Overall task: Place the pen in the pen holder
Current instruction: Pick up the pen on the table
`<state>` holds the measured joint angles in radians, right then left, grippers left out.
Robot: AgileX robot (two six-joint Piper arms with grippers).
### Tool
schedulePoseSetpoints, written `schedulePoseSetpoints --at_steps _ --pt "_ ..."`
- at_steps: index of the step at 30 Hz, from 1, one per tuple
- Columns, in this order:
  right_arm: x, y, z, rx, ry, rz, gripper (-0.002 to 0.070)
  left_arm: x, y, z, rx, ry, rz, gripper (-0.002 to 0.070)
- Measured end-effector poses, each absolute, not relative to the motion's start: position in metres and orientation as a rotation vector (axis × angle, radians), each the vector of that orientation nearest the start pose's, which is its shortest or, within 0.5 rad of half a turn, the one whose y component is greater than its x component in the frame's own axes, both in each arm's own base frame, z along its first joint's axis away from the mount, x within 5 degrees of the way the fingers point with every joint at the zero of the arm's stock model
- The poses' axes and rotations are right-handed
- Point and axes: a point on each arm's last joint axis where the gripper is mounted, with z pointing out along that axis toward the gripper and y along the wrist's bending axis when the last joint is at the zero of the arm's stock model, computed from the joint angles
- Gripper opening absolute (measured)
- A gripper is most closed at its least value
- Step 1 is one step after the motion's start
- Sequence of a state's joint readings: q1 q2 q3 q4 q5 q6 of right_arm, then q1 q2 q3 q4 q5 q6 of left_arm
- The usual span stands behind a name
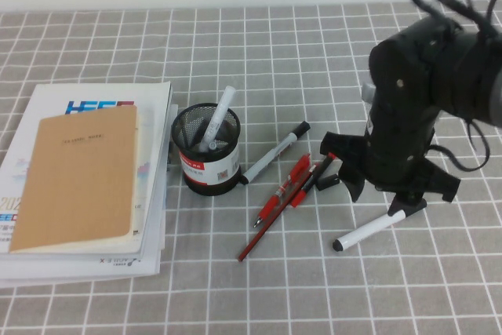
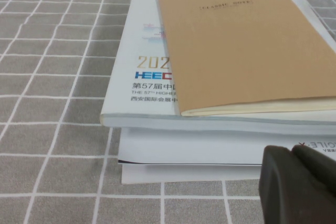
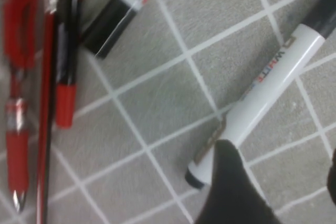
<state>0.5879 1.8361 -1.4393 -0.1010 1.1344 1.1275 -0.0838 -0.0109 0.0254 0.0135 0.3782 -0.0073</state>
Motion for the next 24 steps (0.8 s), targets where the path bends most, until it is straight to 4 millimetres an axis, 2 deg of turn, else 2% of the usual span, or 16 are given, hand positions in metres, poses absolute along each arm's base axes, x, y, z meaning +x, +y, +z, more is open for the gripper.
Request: schedulePoseSetpoints --at_steps 8,17,20,23,24 --pt "0.320 0.203 0.209 0.910 2.884 -0.002 0.0334 0.052 -0.004 0.171 0.080 1.875 -0.049 -0.0005" --pt "0.328 0.211 0.174 0.989 2.904 -0.036 0.0328 0.052 -0.004 0.171 0.080 1.875 -0.049 -0.0005" --pt "0.330 0.213 0.174 0.993 2.898 -0.017 0.0272 0.052 -0.004 0.171 0.080 1.875 -0.049 -0.0005" --pt "0.332 0.214 0.174 0.992 2.889 0.014 0.0130 0.052 -0.004 0.171 0.080 1.875 -0.049 -0.0005" --pt "0.332 0.214 0.174 0.991 2.888 0.017 0.0108 0.052 -0.004 0.171 0.080 1.875 -0.049 -0.0005"
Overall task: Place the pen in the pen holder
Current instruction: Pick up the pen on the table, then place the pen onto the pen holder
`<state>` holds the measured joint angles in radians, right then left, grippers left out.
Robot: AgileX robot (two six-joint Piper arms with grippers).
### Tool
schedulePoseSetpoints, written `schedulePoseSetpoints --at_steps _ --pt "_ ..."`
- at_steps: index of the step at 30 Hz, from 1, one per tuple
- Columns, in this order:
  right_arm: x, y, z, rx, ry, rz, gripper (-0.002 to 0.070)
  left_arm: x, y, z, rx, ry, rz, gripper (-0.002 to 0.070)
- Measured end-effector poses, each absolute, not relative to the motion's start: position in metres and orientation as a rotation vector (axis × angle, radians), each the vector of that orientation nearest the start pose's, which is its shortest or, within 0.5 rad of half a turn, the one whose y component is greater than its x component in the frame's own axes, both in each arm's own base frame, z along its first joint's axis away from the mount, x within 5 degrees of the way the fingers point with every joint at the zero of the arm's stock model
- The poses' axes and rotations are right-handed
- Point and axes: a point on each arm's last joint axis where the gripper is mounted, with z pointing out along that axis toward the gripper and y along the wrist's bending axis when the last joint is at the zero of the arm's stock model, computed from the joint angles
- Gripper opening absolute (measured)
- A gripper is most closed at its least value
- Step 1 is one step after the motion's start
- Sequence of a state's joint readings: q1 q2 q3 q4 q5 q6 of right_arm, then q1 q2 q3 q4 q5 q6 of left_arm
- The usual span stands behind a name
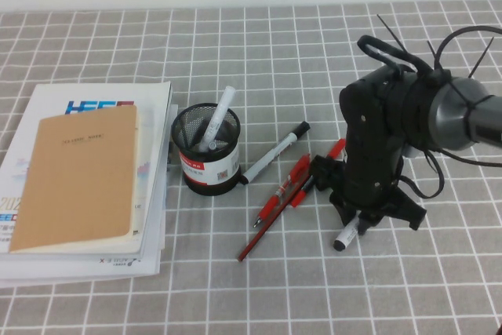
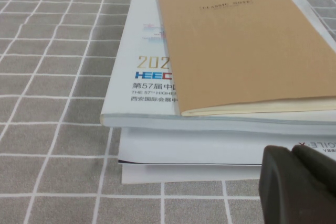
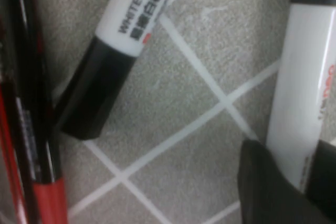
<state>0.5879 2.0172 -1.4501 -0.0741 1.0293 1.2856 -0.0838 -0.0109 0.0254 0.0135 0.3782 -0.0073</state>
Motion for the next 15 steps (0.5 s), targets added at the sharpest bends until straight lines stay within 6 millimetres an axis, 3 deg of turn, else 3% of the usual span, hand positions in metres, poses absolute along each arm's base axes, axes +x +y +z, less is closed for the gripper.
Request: schedulePoseSetpoints --at_steps 4,8,12,15 --pt "0.335 0.214 0.185 0.880 2.858 0.068 0.0112 0.052 -0.004 0.171 0.080 1.875 -0.049 -0.0005" --pt "0.333 0.210 0.226 0.710 2.732 0.149 0.0112 0.052 -0.004 0.171 0.080 1.875 -0.049 -0.0005" --pt "0.316 0.207 0.266 0.563 2.542 0.406 0.0112 0.052 -0.004 0.171 0.080 1.875 -0.049 -0.0005" --pt "0.297 0.202 0.280 0.413 2.350 0.670 0.0112 0.052 -0.004 0.171 0.080 1.875 -0.049 -0.0005"
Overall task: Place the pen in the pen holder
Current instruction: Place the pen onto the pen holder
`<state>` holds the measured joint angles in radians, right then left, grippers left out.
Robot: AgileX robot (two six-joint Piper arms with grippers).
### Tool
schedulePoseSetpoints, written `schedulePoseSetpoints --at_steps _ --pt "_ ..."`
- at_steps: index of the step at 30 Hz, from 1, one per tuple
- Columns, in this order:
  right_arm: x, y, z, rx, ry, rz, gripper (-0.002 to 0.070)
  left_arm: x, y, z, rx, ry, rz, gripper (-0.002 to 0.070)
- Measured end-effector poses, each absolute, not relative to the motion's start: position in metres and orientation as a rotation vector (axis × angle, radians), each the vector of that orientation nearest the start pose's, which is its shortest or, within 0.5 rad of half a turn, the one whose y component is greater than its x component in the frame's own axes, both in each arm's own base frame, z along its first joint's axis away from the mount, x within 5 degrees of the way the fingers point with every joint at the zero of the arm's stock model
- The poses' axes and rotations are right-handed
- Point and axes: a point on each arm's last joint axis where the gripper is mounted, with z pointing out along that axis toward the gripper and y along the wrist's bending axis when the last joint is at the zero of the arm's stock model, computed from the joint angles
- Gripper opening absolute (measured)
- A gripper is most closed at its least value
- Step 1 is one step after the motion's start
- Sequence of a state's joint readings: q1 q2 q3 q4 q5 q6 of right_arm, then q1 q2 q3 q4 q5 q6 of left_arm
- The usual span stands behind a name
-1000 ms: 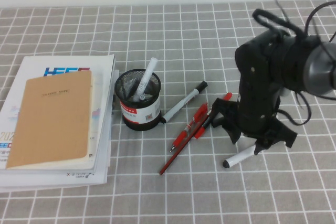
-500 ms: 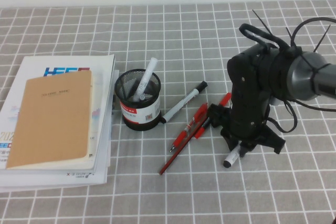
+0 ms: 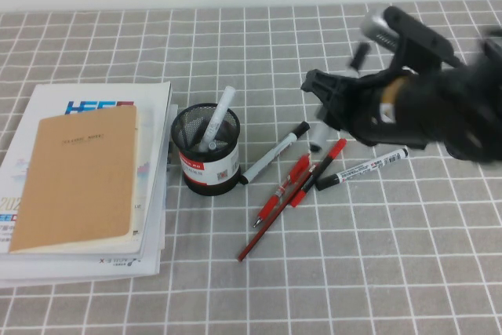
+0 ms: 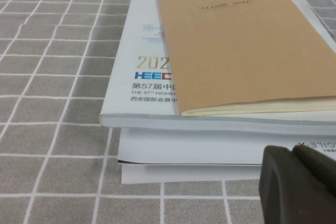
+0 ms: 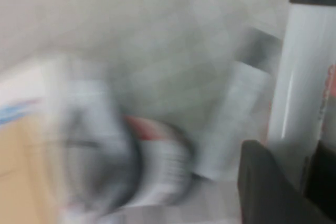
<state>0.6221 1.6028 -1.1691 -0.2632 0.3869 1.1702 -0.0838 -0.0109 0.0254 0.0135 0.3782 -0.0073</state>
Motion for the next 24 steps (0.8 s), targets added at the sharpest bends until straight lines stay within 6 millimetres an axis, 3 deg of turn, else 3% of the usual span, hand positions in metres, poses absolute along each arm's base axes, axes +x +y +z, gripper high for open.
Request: schedulePoseSetpoints --at_steps 3,6,10,18,24 --pt "0.277 0.199 0.285 0.105 2.084 0.866 0.0112 0.052 -0.004 0.171 0.080 1.875 -0.049 -0.0005" --pt "0.257 0.201 0.276 -0.208 1.821 0.887 0.0112 0.052 -0.004 0.171 0.080 1.875 -0.049 -0.0005" --pt "0.246 0.213 0.279 -0.383 1.565 0.859 0.0112 0.052 -0.004 0.171 0.080 1.875 -0.049 -0.0005" --pt "0.275 0.259 0.272 -0.543 1.422 0.749 0.0112 0.052 -0.004 0.171 0.080 1.875 -0.049 -0.0005" --pt "0.310 0.295 0.239 -0.573 1.446 0.737 0.0112 0.052 -0.004 0.171 0.080 1.875 -0.049 -0.0005"
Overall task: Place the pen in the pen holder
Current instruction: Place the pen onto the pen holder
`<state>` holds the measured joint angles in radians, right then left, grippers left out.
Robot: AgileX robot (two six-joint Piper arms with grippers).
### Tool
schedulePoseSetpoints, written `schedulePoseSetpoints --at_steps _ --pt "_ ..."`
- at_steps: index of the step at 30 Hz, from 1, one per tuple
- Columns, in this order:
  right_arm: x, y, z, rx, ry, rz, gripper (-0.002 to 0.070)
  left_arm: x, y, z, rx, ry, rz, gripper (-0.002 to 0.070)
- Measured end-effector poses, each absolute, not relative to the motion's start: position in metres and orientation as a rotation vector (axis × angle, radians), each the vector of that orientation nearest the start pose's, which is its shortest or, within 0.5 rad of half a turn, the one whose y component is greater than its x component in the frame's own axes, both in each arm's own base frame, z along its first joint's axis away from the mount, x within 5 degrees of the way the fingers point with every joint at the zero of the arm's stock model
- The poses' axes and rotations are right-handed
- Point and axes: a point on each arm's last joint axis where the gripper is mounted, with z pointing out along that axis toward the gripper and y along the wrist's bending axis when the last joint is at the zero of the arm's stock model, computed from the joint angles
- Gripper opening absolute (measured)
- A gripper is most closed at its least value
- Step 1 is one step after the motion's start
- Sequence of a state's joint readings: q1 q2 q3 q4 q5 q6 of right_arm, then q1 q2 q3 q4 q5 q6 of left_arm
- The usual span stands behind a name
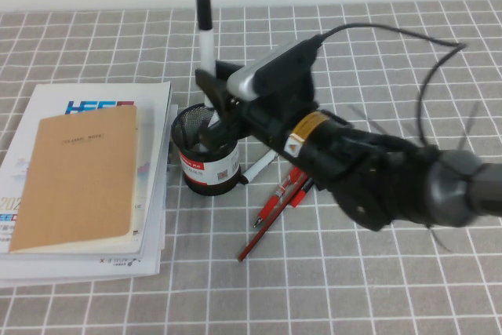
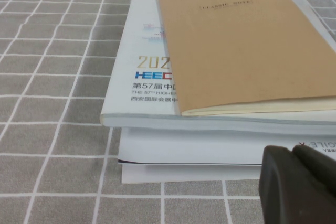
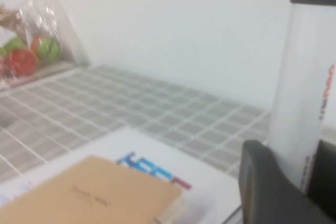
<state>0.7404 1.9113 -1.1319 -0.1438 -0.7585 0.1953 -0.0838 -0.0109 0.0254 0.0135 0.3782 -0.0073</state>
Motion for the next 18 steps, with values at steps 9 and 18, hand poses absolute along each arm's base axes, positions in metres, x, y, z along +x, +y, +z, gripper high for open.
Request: schedulePoseSetpoints --at_steps 9,18 --pt "0.325 0.312 0.209 -0.606 1.533 0.712 0.0114 0.052 -0.004 0.171 0.080 1.875 -0.049 -0.0005" --pt "0.326 0.311 0.208 -0.578 1.555 0.726 0.0317 0.052 -0.004 0.171 0.080 1.875 -0.049 -0.0005"
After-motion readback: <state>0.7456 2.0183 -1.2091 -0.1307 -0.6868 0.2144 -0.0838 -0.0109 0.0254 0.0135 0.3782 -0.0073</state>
